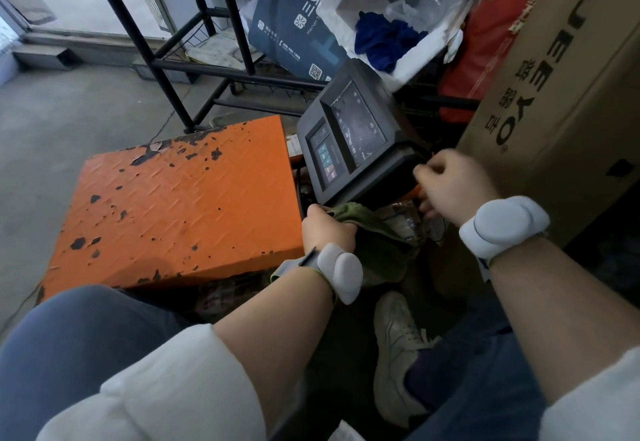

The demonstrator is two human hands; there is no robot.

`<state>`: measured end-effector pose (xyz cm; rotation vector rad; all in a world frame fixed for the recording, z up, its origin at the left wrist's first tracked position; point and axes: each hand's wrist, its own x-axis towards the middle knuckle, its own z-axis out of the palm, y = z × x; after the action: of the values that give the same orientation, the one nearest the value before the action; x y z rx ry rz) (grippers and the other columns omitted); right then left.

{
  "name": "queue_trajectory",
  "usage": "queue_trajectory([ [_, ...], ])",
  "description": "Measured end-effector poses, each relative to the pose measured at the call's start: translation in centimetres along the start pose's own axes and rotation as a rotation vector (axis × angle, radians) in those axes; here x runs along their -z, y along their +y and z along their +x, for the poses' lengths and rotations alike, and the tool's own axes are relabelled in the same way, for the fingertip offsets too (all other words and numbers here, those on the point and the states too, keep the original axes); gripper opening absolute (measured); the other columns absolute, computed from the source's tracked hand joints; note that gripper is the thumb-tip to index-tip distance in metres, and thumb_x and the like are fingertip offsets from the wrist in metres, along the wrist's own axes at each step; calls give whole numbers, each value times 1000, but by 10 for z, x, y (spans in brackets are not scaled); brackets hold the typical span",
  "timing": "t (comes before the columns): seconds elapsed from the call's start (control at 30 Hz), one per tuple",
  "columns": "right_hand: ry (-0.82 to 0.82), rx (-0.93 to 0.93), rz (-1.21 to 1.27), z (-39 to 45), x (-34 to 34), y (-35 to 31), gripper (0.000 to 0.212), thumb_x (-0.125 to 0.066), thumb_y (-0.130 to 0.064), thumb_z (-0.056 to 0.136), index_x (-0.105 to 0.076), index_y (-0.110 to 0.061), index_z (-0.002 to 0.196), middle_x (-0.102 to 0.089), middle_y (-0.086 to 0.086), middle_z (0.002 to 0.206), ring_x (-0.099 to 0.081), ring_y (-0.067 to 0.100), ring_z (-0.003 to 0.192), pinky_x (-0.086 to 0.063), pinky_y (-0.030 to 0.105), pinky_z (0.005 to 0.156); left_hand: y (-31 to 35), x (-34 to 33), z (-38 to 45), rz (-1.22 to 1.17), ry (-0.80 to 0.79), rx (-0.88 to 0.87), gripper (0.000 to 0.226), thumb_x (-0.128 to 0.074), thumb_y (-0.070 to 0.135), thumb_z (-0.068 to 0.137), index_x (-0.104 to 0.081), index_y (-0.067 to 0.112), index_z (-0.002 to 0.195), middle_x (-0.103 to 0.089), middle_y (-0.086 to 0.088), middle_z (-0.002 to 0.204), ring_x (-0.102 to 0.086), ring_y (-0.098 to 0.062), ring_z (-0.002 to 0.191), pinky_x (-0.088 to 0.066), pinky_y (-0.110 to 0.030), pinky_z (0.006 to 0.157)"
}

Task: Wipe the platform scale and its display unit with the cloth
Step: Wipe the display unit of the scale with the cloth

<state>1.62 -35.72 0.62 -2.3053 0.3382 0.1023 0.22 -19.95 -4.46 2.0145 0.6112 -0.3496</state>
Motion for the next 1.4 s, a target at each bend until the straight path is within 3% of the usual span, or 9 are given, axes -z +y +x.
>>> queue_trajectory([
  [0.17, -391, -153, -103, -29, -40, 14, 49, -46, -50, 91, -55, -12, 121, -63, 10, 113, -61, 33, 104, -48, 45, 94, -6, 2, -1, -162, -81, 79, 45, -63, 8, 84, -46, 12, 126, -59, -9, 114, -62, -29, 101, -54, -35, 82],
  [0.33, -355, -189, 106, -30, -74, 12, 61, -58, -44, 87, -44, -10, 135, -53, 10, 134, -49, 30, 123, -37, 30, 99, -12, 12, 5, -237, -149, 43, 38, -55, -3, 84, -57, 13, 119, -63, -11, 105, -62, -23, 86, -55, -34, 75],
  [0.5, -195, -289, 360, -24, -85, 10, 46, -67, -24, 83, -58, -4, 123, -63, 12, 120, -58, 29, 111, -40, 23, 80, -18, 30, 4, 0, 33, -234, 47, -41, -3, 86, -53, 19, 125, -60, -3, 117, -57, -25, 110, -52, -38, 90],
  [0.6, -97, -366, 483, -21, -93, 10, 50, -73, -27, 70, -62, -6, 113, -67, 10, 109, -64, 30, 101, -50, 35, 87, -26, 42, 16, 402, 145, -525, 62, -56, 9, 85, -35, 23, 142, -35, 0, 147, -28, -23, 139, -27, -38, 113],
  [0.7, 2, -392, 606, -11, -105, 22, 71, -71, -39, 42, -61, -11, 107, -70, 8, 96, -68, 30, 88, -56, 46, 83, -37, 43, 27, 643, 16, -523, 92, -66, 32, 82, -4, 32, 150, 6, 9, 159, 10, -20, 147, 1, -47, 119],
  [0.8, -6, -414, 672, 3, -124, 40, 77, -71, -43, 36, -60, -11, 105, -70, 6, 93, -68, 30, 85, -57, 47, 80, -49, 37, 31, 768, -19, -533, 97, -62, 43, 83, 10, 36, 148, 17, 10, 158, 17, -21, 146, 6, -52, 118],
  [1.0, 19, -500, 833, -13, -92, 0, 17, -71, -6, 68, -60, -8, 80, -66, 9, 88, -64, 28, 82, -55, 39, 75, -51, 34, 36, 903, -46, -541, 89, -45, 65, 84, 14, 40, 146, 18, 11, 157, 18, -21, 145, 10, -55, 114],
  [1.17, 223, -385, 848, -11, -89, 8, 36, -71, -12, 70, -58, -13, 103, -59, -7, 82, -61, 22, 85, -51, 33, 77, -54, 32, 35, 980, -22, -565, 89, -40, 68, 85, 17, 38, 146, 19, 10, 157, 20, -24, 145, 9, -57, 114],
  [1.4, -51, -383, 636, -12, -120, 3, 9, -69, -15, 63, -61, -14, 68, -70, 11, 88, -67, 31, 84, -56, 48, 80, -52, 33, 37, 1002, -62, -559, 95, -46, 66, 82, 18, 37, 146, 19, 11, 157, 22, -25, 144, 9, -60, 114],
])
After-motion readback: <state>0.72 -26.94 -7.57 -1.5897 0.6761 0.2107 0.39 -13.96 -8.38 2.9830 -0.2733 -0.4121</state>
